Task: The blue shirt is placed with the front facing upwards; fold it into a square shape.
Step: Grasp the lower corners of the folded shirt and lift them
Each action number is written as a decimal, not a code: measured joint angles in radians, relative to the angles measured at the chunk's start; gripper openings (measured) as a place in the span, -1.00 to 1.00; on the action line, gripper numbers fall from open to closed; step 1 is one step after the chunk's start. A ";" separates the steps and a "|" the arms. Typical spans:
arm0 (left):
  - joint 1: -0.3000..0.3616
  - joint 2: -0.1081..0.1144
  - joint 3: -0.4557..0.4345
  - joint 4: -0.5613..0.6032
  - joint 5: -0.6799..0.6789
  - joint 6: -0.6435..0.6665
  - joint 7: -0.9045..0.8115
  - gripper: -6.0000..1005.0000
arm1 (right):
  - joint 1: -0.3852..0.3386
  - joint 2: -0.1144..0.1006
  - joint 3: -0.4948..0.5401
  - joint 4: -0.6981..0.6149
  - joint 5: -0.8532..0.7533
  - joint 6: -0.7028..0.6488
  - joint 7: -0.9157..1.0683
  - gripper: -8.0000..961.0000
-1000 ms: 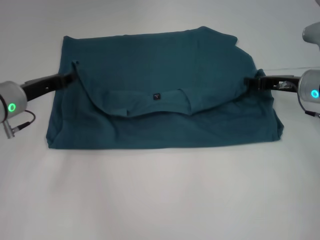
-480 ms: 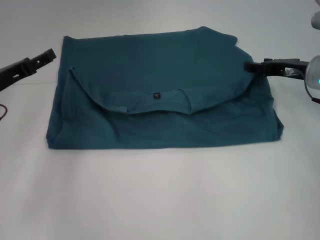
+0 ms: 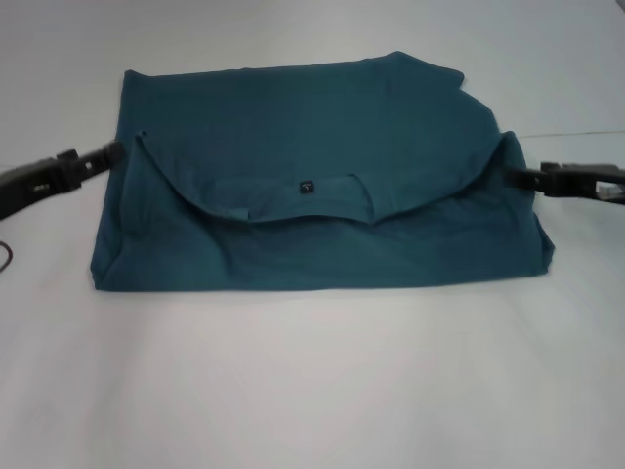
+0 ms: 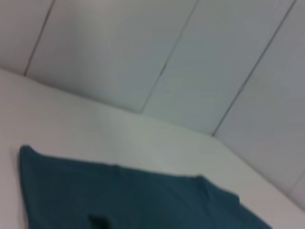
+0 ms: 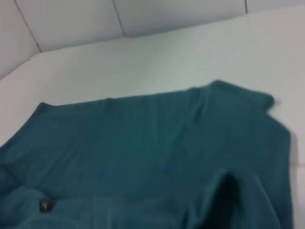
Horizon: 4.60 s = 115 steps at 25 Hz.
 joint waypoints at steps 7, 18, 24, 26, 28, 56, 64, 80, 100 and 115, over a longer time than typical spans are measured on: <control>0.022 -0.007 0.020 0.010 0.071 -0.007 -0.008 0.77 | -0.055 -0.058 -0.005 -0.003 -0.014 -0.116 0.160 0.38; 0.051 -0.017 0.017 0.018 0.094 -0.008 0.003 0.77 | -0.044 -0.071 -0.048 0.010 -0.128 -0.160 0.286 0.37; 0.054 -0.020 0.016 0.019 0.095 -0.008 0.000 0.77 | -0.025 -0.041 -0.084 0.033 -0.154 -0.081 0.283 0.37; 0.056 -0.022 0.017 0.019 0.095 -0.008 0.000 0.77 | -0.019 -0.038 -0.100 0.048 -0.154 -0.057 0.283 0.36; 0.057 -0.023 0.019 0.019 0.095 -0.008 0.000 0.77 | -0.014 -0.035 -0.108 0.059 -0.154 -0.032 0.281 0.35; 0.060 -0.025 0.018 0.019 0.088 -0.007 0.003 0.77 | 0.014 -0.021 -0.133 0.090 -0.149 0.008 0.300 -0.27; 0.062 -0.026 0.019 0.019 0.088 -0.007 0.003 0.77 | 0.003 -0.023 -0.129 0.091 -0.149 0.013 0.302 -0.85; 0.077 -0.033 0.027 0.012 0.176 -0.051 0.003 0.77 | -0.016 -0.027 -0.127 0.073 -0.101 -0.041 0.252 -0.92; 0.046 -0.051 0.234 -0.039 0.215 -0.257 0.002 0.76 | -0.049 -0.047 -0.126 0.059 0.008 -0.102 0.214 -0.92; 0.033 -0.051 0.258 -0.049 0.237 -0.240 -0.004 0.73 | -0.049 -0.044 -0.126 0.060 0.008 -0.100 0.214 -0.92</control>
